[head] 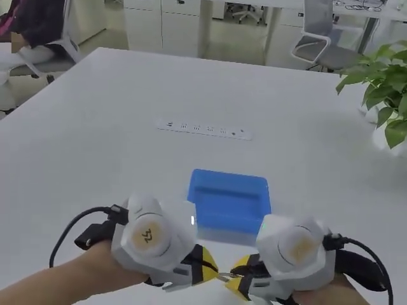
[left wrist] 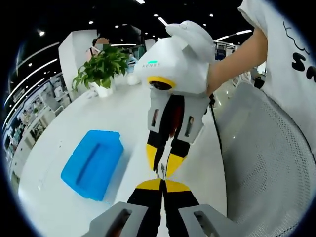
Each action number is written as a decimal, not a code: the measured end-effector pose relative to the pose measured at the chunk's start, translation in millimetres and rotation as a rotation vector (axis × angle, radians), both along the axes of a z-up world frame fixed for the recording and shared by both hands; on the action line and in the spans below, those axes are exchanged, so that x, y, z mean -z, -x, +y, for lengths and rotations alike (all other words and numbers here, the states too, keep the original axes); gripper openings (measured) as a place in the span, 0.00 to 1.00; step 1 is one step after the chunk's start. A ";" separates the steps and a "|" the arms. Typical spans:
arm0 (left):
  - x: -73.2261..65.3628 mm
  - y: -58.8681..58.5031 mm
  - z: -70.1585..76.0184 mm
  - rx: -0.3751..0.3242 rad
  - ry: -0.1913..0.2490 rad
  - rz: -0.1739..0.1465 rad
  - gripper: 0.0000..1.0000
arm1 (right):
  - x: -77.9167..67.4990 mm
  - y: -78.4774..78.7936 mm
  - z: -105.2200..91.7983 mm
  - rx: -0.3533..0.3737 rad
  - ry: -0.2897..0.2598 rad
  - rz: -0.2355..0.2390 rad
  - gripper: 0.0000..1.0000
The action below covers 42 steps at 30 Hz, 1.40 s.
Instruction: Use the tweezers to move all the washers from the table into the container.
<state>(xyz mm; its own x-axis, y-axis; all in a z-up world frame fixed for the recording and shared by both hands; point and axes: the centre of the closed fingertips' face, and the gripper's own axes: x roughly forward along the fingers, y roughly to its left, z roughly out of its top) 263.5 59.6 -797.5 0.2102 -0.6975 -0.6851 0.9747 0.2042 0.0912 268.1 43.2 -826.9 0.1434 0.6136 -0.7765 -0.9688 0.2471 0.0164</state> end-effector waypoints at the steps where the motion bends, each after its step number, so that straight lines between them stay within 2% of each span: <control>1: 4.0 -1.2 1.5 -0.007 -0.003 0.001 0.00 | 0.0 0.8 -1.8 0.009 -0.003 0.003 0.11; 5: 19.0 -2.8 7.7 -0.007 -0.035 0.006 0.00 | -3.1 8.7 -12.1 0.077 -0.045 0.042 0.14; 7: 27.0 -3.9 10.7 -0.005 -0.053 0.009 0.00 | -3.2 11.5 -20.8 0.100 -0.040 0.040 0.14; 10: 39.9 -5.6 14.5 -0.008 -0.083 0.033 0.00 | -2.5 14.4 -32.2 0.133 -0.038 0.038 0.14; 12: 46.1 -6.8 15.5 -0.024 -0.083 0.048 0.00 | -1.9 14.4 -38.2 0.155 -0.038 0.038 0.14; 15: 53.9 -9.0 20.2 -0.068 -0.100 0.054 0.00 | -1.8 11.5 -42.5 0.179 -0.039 0.037 0.15; 16: 56.2 -10.4 24.1 -0.111 -0.108 0.059 0.00 | -2.0 9.8 -42.8 0.184 -0.039 0.034 0.15; 18: 57.1 -10.2 26.8 -0.141 -0.105 0.069 0.00 | -1.9 7.6 -41.7 0.184 -0.039 0.033 0.16; 20: 56.8 -10.7 30.9 -0.204 -0.095 0.094 0.00 | -1.0 3.4 -37.8 0.176 -0.036 0.027 0.19; 23: 52.0 -6.6 33.7 -0.209 -0.075 0.107 0.07 | 3.4 -3.4 -31.0 0.132 -0.013 0.010 0.22; 27: 49.9 -0.9 39.9 -0.226 -0.074 0.126 0.14 | 9.0 -13.2 -20.9 0.075 0.011 -0.010 0.24; 30: 52.4 3.4 42.1 -0.238 -0.077 0.156 0.20 | 12.8 -17.8 -14.1 0.049 0.013 0.000 0.23; 35: 57.4 6.3 43.1 -0.227 -0.096 0.149 0.15 | 24.7 -14.1 -5.4 -0.031 0.046 0.024 0.28; 38: 61.6 6.2 41.7 -0.217 -0.104 0.165 0.12 | 34.2 -13.5 -4.9 -0.049 0.076 0.021 0.27; 40: 63.1 4.7 39.7 -0.205 -0.109 0.163 0.06 | 40.1 -10.8 -6.1 -0.054 0.093 0.038 0.24; 41: 63.7 4.0 39.3 -0.199 -0.115 0.158 0.05 | 35.7 -14.2 -3.6 -0.057 0.065 0.006 0.21; 42: 64.5 2.6 38.5 -0.198 -0.117 0.157 0.05 | 36.9 -10.2 -6.7 -0.031 0.073 0.047 0.19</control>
<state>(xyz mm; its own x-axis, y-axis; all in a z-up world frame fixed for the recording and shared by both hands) 260.9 98.1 -861.9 0.2194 -0.5678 -0.7934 0.9210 0.3888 -0.0235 278.3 36.5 -863.9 0.0876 0.5587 -0.8248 -0.9747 0.2189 0.0448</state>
